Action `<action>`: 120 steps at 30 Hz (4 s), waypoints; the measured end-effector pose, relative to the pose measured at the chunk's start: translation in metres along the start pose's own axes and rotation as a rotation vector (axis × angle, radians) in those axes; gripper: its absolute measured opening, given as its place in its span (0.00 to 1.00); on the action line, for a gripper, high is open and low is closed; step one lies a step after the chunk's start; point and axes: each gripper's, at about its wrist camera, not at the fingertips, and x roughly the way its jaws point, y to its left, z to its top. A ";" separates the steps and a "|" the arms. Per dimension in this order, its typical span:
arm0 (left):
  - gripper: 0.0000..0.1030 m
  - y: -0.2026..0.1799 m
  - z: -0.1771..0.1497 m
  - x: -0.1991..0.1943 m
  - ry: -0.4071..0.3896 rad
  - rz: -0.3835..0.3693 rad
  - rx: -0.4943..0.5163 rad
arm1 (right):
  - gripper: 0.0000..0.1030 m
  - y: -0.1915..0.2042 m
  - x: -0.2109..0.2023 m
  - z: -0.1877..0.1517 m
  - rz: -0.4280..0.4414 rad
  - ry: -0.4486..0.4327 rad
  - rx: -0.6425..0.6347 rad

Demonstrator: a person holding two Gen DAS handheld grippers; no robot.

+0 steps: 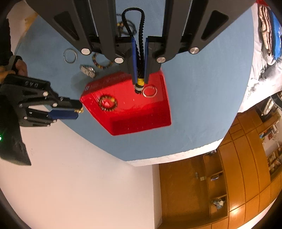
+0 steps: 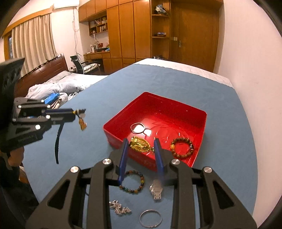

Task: Organize jewelry
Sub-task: 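Lift the pendant and cord necklace with both grippers and carry them over the red box, then open both grippers to drop the pendant and cord necklace into the box, then withdraw both grippers and move the right gripper toward the silver chain, then close the right gripper on the silver chain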

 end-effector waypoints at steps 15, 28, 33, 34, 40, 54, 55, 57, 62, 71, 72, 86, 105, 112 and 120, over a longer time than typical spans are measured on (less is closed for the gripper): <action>0.07 0.024 0.077 0.106 -0.013 -0.023 0.007 | 0.27 -0.057 0.090 0.026 -0.052 0.103 0.071; 0.07 0.041 0.046 0.217 0.160 -0.029 -0.051 | 0.27 -0.089 0.158 -0.003 -0.105 0.248 0.097; 0.11 0.040 0.042 0.228 0.174 -0.025 -0.051 | 0.28 -0.084 0.164 -0.006 -0.126 0.269 0.062; 0.17 0.039 0.043 0.230 0.175 -0.024 -0.050 | 0.28 -0.082 0.164 -0.006 -0.124 0.270 0.061; 0.31 0.035 0.041 0.224 0.154 -0.018 -0.046 | 0.29 -0.080 0.159 -0.004 -0.131 0.256 0.057; 0.71 0.019 0.000 0.115 0.049 0.032 -0.039 | 0.61 -0.034 0.068 -0.029 -0.101 0.120 0.057; 0.74 0.017 -0.004 0.109 0.050 0.043 -0.039 | 0.61 -0.030 0.060 -0.032 -0.095 0.111 0.062; 0.75 0.016 -0.018 0.092 0.050 0.052 -0.055 | 0.64 -0.020 0.047 -0.033 -0.079 0.091 0.064; 0.82 0.012 -0.046 0.061 0.051 0.066 -0.074 | 0.73 0.015 0.003 -0.039 -0.023 0.022 0.044; 0.83 0.015 -0.095 0.031 0.076 0.072 -0.112 | 0.79 0.035 -0.029 -0.071 0.008 0.003 0.078; 0.83 0.016 -0.101 0.029 0.079 0.073 -0.112 | 0.79 0.033 -0.028 -0.079 0.001 0.016 0.091; 0.85 -0.012 -0.142 0.022 0.118 0.000 -0.094 | 0.73 0.054 -0.015 -0.161 0.043 0.113 0.164; 0.84 -0.012 -0.148 0.027 0.131 0.000 -0.104 | 0.66 0.052 0.048 -0.165 0.008 0.188 0.157; 0.85 -0.007 -0.148 0.031 0.138 -0.006 -0.114 | 0.60 0.057 0.065 -0.158 -0.042 0.188 0.093; 0.85 -0.006 -0.148 0.034 0.146 -0.021 -0.123 | 0.23 0.050 0.065 -0.154 -0.013 0.188 0.088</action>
